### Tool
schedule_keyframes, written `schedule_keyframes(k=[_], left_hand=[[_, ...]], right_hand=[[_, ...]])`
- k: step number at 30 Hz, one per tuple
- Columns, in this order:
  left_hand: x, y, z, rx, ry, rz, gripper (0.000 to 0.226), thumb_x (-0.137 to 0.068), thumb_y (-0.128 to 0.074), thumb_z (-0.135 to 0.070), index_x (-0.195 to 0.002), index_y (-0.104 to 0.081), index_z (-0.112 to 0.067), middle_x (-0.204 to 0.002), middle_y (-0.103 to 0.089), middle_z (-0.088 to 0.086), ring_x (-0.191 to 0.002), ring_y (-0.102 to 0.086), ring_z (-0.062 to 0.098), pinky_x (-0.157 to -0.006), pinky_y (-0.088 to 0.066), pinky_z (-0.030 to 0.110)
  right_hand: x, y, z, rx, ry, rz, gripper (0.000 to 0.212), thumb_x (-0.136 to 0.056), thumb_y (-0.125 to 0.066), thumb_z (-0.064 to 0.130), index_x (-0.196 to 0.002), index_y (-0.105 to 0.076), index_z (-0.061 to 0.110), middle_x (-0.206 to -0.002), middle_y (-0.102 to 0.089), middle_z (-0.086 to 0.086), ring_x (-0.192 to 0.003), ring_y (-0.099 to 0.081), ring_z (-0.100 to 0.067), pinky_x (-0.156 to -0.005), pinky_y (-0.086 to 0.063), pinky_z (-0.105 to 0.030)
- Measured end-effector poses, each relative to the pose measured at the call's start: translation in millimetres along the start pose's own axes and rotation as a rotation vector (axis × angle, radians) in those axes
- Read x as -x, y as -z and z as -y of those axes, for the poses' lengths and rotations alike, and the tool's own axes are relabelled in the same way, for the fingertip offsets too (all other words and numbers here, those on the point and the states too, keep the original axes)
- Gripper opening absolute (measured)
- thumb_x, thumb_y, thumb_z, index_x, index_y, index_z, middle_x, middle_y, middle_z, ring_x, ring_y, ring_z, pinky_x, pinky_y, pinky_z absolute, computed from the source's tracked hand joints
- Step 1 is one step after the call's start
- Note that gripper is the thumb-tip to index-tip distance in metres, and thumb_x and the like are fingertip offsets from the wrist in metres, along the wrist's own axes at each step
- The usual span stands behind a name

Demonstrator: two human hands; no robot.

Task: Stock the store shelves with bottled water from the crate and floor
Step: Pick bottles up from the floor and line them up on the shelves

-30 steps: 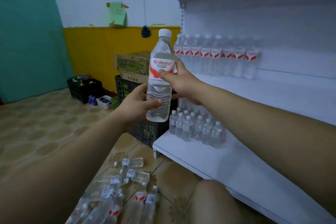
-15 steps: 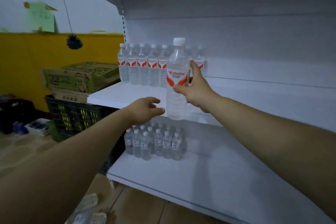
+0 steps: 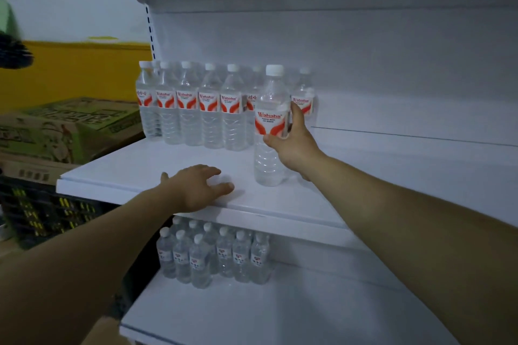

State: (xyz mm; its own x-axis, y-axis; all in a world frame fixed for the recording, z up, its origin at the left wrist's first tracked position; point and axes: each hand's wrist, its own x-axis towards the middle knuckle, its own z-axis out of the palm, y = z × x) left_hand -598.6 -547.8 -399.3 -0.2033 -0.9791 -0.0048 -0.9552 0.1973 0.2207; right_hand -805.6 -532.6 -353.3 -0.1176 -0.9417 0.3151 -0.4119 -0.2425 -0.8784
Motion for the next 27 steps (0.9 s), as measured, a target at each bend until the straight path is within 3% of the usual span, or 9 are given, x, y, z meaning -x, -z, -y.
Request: schedule_keyframes(k=[5, 9, 19, 27], left_hand=[[-24, -15, 9, -0.112, -0.03, 0.039, 0.073, -0.085, -0.024, -0.077, -0.148, -0.021, -0.042, -0.16, -0.014, -0.009, -0.148, -0.01, 0.022, -0.111, -0.003, 0.066], [-25, -25, 13, -0.141, -0.062, -0.035, 0.071, -0.086, -0.02, -0.076, -0.149, -0.019, -0.044, -0.16, -0.011, -0.012, -0.148, -0.009, 0.019, -0.112, -0.005, 0.064], [-28, -30, 17, -0.115, -0.079, -0.089, 0.088, -0.068, -0.007, -0.081, -0.147, -0.021, -0.045, -0.159, -0.015, -0.014, -0.147, -0.013, 0.017, -0.113, -0.008, 0.061], [-27, -31, 18, -0.112, -0.083, -0.09, 0.079, -0.076, -0.013, -0.082, -0.146, -0.021, -0.046, -0.159, -0.016, -0.015, -0.146, -0.012, 0.015, -0.114, -0.008, 0.06]], right_hand=[[-20, -4, -24, 0.166, -0.026, 0.082, 0.1, -0.087, -0.072, 0.021, -0.153, 0.002, 0.033, -0.152, -0.034, 0.006, -0.133, -0.042, -0.024, -0.107, -0.042, -0.047], [-35, -17, -39, 0.206, 0.03, 0.024, 0.096, -0.088, -0.071, 0.018, -0.154, -0.002, 0.029, -0.153, -0.033, 0.006, -0.138, -0.037, -0.021, -0.11, -0.033, -0.036], [-107, -48, -56, 0.283, 0.033, -0.024, 0.096, -0.093, -0.065, 0.02, -0.155, 0.008, 0.025, -0.159, -0.022, 0.002, -0.143, -0.03, -0.025, -0.114, -0.028, -0.038], [-129, -58, -69, 0.295, 0.05, -0.05, 0.094, -0.094, -0.062, 0.018, -0.154, 0.009, 0.027, -0.16, -0.019, 0.001, -0.144, -0.028, -0.025, -0.115, -0.026, -0.039]])
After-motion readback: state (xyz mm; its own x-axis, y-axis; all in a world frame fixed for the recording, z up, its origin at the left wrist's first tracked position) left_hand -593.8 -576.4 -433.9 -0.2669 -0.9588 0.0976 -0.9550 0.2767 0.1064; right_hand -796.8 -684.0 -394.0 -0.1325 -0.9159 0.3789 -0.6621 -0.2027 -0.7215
